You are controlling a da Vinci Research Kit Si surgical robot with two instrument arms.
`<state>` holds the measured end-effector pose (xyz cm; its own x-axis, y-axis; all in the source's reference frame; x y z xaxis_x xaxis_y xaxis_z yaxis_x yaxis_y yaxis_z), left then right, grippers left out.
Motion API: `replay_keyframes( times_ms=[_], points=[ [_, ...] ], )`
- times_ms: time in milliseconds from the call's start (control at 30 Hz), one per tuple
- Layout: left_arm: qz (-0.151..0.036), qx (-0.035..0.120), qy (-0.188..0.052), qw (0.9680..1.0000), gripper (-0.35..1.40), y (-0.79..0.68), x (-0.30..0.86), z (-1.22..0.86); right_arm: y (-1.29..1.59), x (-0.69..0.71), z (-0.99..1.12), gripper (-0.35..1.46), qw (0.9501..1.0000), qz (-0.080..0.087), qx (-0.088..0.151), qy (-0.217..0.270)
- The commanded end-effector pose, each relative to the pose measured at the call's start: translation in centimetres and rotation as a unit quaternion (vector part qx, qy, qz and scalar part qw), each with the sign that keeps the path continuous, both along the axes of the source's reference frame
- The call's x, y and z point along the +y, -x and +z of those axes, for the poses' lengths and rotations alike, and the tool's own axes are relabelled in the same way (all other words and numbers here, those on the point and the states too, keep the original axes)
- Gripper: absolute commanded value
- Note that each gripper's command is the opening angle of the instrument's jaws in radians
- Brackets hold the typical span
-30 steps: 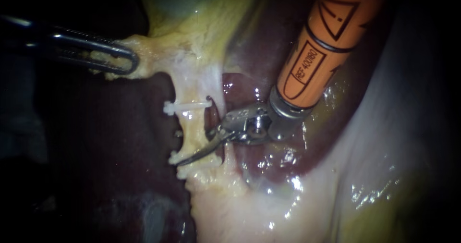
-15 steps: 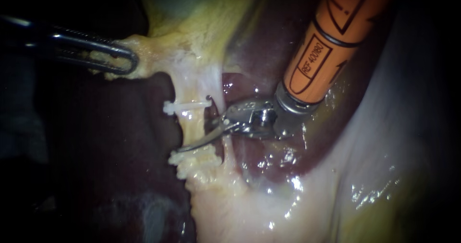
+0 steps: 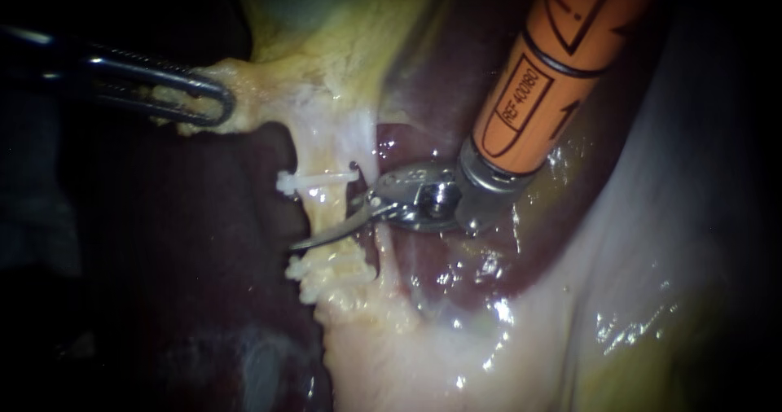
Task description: Go to the cutting position left tube
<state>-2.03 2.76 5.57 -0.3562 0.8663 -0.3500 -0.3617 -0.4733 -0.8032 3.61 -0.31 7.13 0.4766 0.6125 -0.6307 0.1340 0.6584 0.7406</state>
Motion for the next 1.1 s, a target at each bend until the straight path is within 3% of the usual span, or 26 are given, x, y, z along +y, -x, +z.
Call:
replay_keyframes(
  times_ms=[33, 267, 1100],
  points=[
    [0.0, 0.0, 0.0, 1.0, -0.35, 0.0, 0.0, 0.0, -0.01, -0.01, 0.0, 1.45, 1.0, 0.0, 0.002, -0.001],
    [0.0, 0.001, 0.0, 1.0, -0.35, 0.01, 0.0, 0.0, -0.09, -0.01, 0.01, 1.45, 0.9998, 0.01, 0.016, -0.008],
    [-0.001, 0.001, 0.0, 1.0, -0.35, 0.03, 0.0, 0.0, -0.32, -0.11, 0.01, 1.45, 0.9985, 0.025, 0.047, -0.015]
  ],
)
